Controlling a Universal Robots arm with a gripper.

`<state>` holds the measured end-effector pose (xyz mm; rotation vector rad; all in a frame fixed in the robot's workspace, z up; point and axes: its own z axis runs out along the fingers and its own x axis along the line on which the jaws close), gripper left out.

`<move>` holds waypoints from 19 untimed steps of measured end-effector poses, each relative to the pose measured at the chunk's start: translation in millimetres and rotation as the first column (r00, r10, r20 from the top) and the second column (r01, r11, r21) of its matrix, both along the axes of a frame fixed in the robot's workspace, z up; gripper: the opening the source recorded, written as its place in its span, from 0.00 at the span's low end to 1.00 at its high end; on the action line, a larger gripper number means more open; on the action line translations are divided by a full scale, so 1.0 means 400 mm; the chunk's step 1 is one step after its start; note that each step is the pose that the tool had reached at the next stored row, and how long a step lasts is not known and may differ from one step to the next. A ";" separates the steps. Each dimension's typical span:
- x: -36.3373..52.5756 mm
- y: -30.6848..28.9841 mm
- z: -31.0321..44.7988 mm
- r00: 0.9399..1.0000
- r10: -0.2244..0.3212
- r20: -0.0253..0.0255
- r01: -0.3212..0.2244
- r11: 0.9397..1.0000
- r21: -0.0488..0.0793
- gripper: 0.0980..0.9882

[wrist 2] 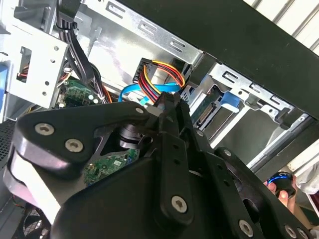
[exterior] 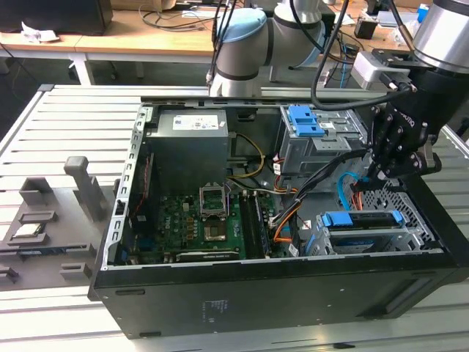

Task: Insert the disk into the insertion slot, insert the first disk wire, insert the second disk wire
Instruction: 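Insert the first disk wire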

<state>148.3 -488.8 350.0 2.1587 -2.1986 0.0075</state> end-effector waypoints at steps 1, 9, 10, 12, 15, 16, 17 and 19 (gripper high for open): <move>0.000 0.000 0.000 1.000 0.000 0.000 0.000 1.000 0.000 0.08; 0.000 -0.028 0.000 1.000 0.000 0.000 0.000 1.000 -0.002 0.08; 0.000 -0.034 0.000 1.000 0.000 0.000 0.000 1.000 -0.002 0.08; 0.000 -0.037 0.005 1.000 0.000 0.000 0.000 1.000 -0.002 0.08; 0.000 -0.038 0.017 1.000 0.000 0.000 0.000 1.000 -0.002 0.08; 0.000 -0.038 0.017 1.000 0.000 0.000 0.000 1.000 -0.002 0.08; 0.000 -0.038 0.017 1.000 0.000 0.000 0.000 1.000 -0.002 0.08; 0.000 -0.038 0.017 1.000 0.000 0.000 0.000 1.000 -0.002 0.08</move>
